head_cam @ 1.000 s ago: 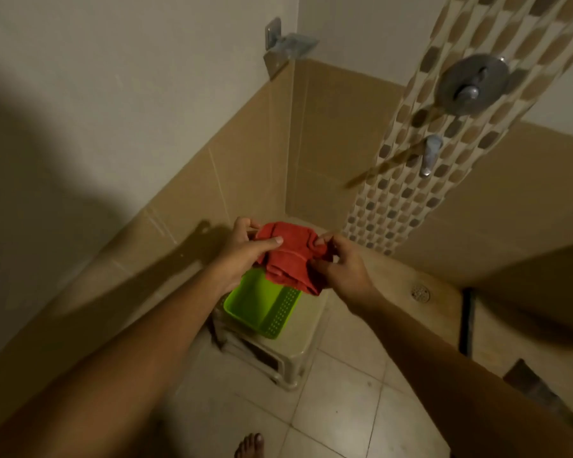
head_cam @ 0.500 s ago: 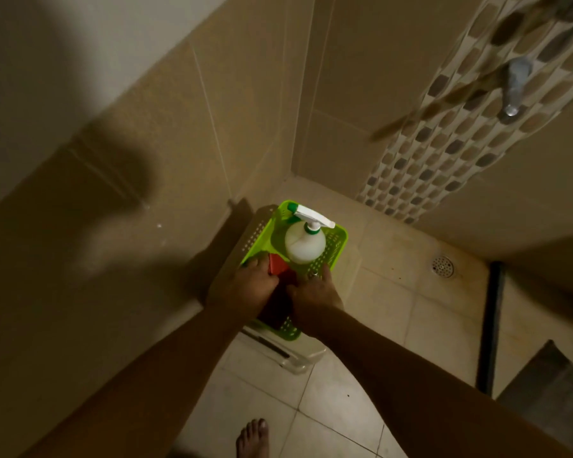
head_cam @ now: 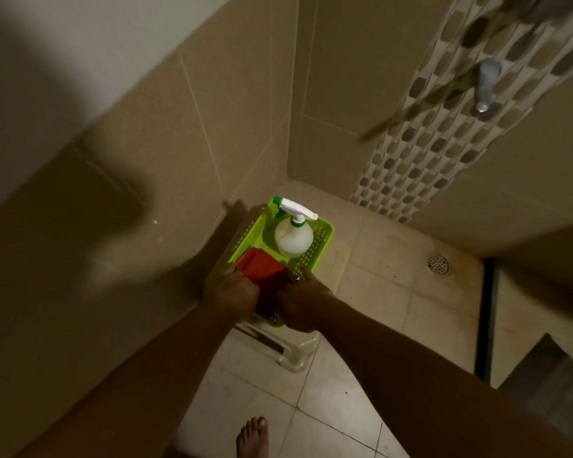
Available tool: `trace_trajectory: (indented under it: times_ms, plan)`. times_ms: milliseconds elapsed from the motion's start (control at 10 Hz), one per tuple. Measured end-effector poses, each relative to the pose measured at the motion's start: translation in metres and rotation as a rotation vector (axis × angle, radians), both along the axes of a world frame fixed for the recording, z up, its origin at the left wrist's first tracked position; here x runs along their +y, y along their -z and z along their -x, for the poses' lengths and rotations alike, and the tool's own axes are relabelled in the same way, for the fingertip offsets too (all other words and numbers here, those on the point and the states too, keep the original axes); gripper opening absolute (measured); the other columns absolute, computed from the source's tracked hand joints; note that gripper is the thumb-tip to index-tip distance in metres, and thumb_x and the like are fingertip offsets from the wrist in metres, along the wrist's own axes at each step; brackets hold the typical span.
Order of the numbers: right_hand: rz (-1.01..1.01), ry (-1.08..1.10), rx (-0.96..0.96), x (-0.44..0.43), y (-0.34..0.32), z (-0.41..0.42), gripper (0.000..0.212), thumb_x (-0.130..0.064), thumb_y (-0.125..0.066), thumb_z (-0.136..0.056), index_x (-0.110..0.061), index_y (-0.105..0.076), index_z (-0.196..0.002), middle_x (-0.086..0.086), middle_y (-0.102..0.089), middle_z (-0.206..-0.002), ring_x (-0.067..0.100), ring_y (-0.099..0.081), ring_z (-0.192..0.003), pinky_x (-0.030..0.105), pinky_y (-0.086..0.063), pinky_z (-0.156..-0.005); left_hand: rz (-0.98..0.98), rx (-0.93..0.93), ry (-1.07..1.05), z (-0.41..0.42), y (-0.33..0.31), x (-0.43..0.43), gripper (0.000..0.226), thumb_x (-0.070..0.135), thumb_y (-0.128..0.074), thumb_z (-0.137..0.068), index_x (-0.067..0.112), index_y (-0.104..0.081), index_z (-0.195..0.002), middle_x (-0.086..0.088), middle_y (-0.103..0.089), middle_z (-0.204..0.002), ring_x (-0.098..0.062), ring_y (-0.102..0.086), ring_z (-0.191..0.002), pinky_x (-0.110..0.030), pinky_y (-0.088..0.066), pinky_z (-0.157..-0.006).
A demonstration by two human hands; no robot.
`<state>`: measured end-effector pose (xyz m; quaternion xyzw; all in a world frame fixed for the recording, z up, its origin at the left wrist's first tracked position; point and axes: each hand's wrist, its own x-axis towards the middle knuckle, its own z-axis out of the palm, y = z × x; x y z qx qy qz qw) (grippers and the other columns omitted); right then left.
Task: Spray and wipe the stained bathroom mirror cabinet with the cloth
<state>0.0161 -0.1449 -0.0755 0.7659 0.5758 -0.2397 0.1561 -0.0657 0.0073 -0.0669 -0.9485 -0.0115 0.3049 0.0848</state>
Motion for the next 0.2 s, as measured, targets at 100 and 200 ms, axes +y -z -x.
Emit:
trace_trajectory:
  times_ms: [100,200]
  plan:
    - [-0.136,0.062,-0.014,-0.024,-0.039,-0.014,0.038,-0.039,-0.045,-0.105,-0.018,-0.061,-0.132,0.007,-0.063,-0.140,0.031,-0.052,-0.138,0.048,-0.024,-0.123,0.069,0.031,-0.126,-0.003,-0.033,-0.003,0.036,0.024,-0.054,-0.094,0.023,-0.064,-0.129,-0.001,-0.062,-0.137,-0.025,-0.051,-0.134,-0.038,-0.035,-0.116]
    - [-0.181,0.104,-0.061,-0.053,-0.075,-0.025,0.044,-0.042,-0.043,-0.106,-0.018,-0.057,-0.140,0.009,-0.059,-0.146,0.031,-0.048,-0.142,0.047,-0.025,-0.123,0.087,-0.054,-0.130,-0.010,-0.077,-0.018,0.042,0.024,-0.049,-0.096,0.026,-0.058,-0.137,-0.002,-0.055,-0.146,-0.027,-0.046,-0.138,-0.039,-0.038,-0.114]
